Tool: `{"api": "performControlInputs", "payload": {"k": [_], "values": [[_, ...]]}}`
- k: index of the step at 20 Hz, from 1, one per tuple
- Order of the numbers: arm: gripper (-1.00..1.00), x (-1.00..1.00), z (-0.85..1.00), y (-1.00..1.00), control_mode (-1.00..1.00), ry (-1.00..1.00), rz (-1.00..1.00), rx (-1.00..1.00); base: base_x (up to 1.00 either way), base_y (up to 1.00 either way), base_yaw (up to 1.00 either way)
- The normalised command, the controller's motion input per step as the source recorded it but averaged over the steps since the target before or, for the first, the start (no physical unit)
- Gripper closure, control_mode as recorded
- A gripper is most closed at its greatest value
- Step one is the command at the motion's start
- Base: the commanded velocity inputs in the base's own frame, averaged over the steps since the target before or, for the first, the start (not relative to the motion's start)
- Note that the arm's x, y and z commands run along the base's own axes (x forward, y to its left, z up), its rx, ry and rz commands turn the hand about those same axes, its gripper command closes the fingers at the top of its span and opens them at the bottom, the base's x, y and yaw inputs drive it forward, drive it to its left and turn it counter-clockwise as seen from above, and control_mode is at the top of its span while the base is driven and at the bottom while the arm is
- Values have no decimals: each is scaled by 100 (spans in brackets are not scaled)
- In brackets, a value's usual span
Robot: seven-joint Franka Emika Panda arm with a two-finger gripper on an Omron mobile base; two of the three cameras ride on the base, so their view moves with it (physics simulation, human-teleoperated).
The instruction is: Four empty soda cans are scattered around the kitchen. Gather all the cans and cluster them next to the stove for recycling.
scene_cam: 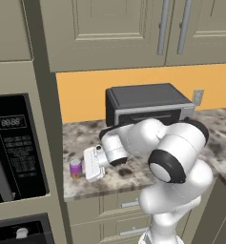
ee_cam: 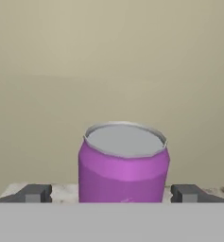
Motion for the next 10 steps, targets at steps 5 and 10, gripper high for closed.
{"api": "performControlInputs", "payload": {"k": [5,10], "values": [[-100,0,-10,23,-100,4,0,0,0,0,0],[100,1,-8,19,-100,2,0,0,0,0,0]]}}
